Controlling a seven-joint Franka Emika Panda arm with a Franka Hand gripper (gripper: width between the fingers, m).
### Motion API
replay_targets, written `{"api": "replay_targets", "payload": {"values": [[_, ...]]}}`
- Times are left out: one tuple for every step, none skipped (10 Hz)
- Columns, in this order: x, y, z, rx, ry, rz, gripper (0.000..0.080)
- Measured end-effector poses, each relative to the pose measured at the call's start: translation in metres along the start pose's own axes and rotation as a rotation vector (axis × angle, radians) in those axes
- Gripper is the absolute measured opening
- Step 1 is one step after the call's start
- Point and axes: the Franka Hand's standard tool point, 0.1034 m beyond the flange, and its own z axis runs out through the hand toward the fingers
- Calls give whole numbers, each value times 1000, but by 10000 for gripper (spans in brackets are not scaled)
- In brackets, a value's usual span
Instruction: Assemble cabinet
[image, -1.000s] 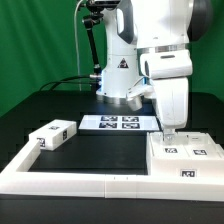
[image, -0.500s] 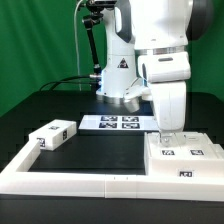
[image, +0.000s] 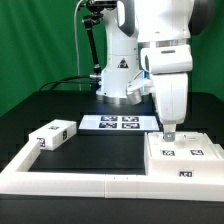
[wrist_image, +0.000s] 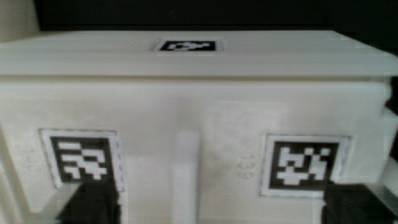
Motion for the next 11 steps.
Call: {"api": "replay_targets", "payload": {"values": [[-1,-6,-10,-10,-9,12,730],[1,-13,-21,-46,-10,57,730],[7,-27,-29,-77,-8,127,790],[13,-43,-32,-88,-5,182,797],[16,-52,-32,-93,0,205,797],[15,-59,-31,-91,-2,222,797],[15,-59,-31,-90,-3,220,797],[15,-59,-31,-89,-3,221,797],[16,-60,-30,-98,5,245,797],[18,-69,-26,-123,28,294,797],[15,-70,-25,-104,16,285,797]]}}
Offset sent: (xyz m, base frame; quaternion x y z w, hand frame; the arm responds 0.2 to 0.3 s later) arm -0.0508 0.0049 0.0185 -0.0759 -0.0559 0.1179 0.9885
